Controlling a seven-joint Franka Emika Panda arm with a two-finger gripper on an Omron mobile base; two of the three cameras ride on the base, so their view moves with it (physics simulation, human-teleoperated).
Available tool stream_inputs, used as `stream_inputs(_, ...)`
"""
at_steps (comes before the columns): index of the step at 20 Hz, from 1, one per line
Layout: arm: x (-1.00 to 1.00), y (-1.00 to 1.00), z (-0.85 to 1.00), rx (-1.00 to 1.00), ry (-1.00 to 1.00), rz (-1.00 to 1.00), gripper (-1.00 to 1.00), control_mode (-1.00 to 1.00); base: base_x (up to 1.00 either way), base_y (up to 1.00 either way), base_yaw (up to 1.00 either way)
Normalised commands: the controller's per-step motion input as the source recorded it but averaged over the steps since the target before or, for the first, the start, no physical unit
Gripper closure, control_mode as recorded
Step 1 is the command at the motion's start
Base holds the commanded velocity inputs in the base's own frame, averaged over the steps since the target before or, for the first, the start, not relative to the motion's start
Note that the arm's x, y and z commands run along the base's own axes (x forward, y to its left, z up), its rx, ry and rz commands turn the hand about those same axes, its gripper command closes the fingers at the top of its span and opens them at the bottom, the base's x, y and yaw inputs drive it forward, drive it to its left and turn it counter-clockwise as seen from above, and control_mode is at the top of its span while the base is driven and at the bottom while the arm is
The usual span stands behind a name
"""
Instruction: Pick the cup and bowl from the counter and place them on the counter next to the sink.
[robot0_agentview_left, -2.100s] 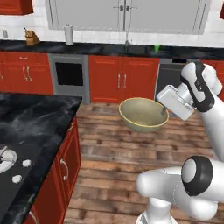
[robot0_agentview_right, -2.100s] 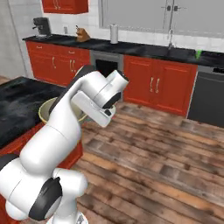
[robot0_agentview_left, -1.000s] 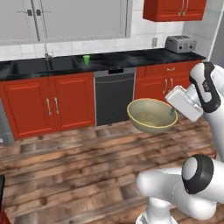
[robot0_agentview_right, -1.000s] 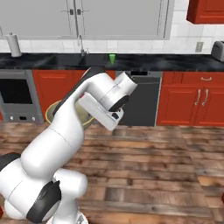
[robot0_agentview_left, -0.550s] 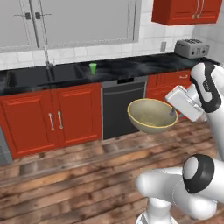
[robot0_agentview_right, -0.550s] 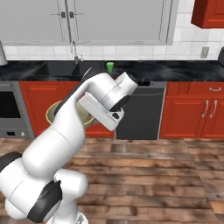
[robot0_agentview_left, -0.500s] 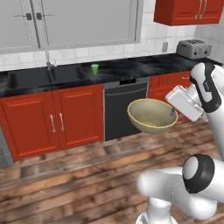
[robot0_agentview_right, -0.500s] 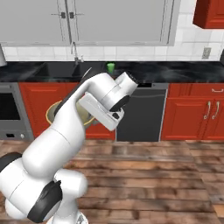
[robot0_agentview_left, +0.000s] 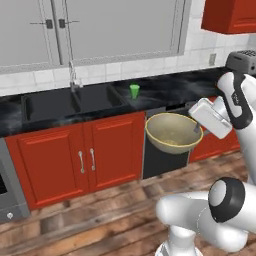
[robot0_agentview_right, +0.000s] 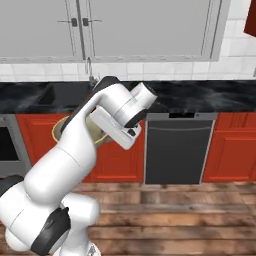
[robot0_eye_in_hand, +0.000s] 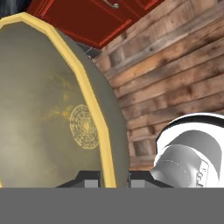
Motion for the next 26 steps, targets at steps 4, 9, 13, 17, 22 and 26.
stream_inputs(4, 0.0, 0.0, 0.0, 0.0, 0.0, 0.0, 1.0, 1.0, 1.0, 0.81, -0.14)
stream_inputs(9, 0.0, 0.0, 0.0, 0.0, 0.0, 0.0, 1.0, 1.0, 1.0, 1.0, -0.12)
stream_inputs(13, 0.0, 0.0, 0.0, 0.0, 0.0, 0.0, 1.0, 1.0, 0.74, 0.99, -0.02)
stream_inputs(17, 0.0, 0.0, 0.0, 0.0, 0.0, 0.0, 1.0, 1.0, 0.59, 0.94, 0.0)
stream_inputs(22, 0.0, 0.0, 0.0, 0.0, 0.0, 0.0, 1.0, 1.0, 0.82, 0.66, 0.0)
stream_inputs(26, 0.0, 0.0, 0.0, 0.0, 0.0, 0.0, 1.0, 1.0, 0.55, 0.42, 0.03)
